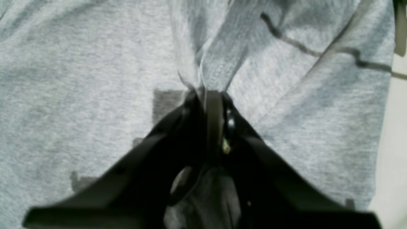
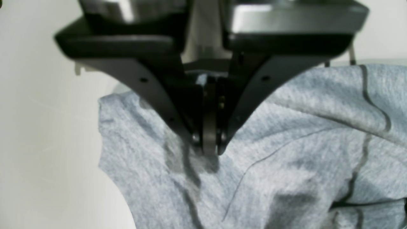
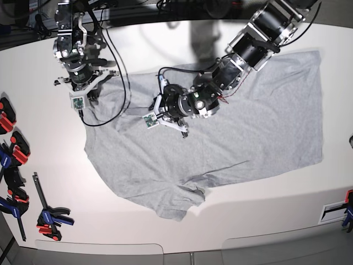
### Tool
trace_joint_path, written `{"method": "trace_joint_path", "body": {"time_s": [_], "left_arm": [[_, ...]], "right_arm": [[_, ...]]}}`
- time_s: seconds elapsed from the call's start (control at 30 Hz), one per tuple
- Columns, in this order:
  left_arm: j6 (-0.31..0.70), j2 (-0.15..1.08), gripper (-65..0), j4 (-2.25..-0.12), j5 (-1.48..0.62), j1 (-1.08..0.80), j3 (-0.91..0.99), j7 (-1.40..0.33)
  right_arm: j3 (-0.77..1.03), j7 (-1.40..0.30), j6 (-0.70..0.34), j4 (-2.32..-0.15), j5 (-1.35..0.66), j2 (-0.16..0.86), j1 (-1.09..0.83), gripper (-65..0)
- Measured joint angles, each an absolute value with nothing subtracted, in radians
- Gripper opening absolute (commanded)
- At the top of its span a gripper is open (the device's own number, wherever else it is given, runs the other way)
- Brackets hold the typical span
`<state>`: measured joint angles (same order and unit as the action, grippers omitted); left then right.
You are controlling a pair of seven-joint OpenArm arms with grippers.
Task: Fold the T-shirt properly
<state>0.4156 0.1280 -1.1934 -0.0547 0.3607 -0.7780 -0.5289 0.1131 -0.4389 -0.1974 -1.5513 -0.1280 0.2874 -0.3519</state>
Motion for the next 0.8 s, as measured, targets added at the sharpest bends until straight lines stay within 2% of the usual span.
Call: {"method": "trace_joint_path", "body": {"time_s": [0.3, 0.43, 0.5, 0.8], "left_arm": [[0.373, 0.128, -54.2, -1.193, -0.055, 0.361, -0.778, -0.532], [0.361, 0.128, -48.5, -1.193, -0.043, 0.361, -0.778, -0.531], [0.334, 0.128, -48.4, -1.195, -0.028, 0.36, -0.778, -0.531], [0.328, 0.13, -49.2, -1.249, -0.029, 0.358, -0.778, -0.547]], "right_arm": [[0.113, -0.439, -0.197, -1.551, -0.128, 0.287, -0.352, -65.0], [0.113, -0.439, -0.197, -1.551, -0.128, 0.287, -0.352, -65.0], [0.113, -0.439, -0.197, -1.551, -0.128, 0.287, -0.352, -65.0], [0.113, -0.439, -0.198, -1.551, -0.128, 0.288, -0.352, -65.0]]}}
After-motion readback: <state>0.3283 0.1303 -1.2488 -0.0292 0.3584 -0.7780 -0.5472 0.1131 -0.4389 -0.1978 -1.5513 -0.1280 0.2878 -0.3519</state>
